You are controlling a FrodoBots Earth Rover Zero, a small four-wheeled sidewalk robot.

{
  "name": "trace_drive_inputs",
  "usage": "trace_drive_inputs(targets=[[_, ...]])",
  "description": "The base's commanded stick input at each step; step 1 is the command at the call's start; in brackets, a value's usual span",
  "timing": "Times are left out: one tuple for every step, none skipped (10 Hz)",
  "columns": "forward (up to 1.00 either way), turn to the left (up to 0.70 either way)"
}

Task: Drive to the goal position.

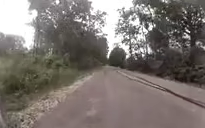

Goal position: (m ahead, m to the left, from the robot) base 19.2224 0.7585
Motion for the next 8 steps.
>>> trace_drive_inputs(targets=[[0.7,0.0],[0.7,0.0],[0.7,0.0],[0.7,0.0],[0.7,0.0],[0.7,0.0],[0.7,0.0],[0.7,0.0]])
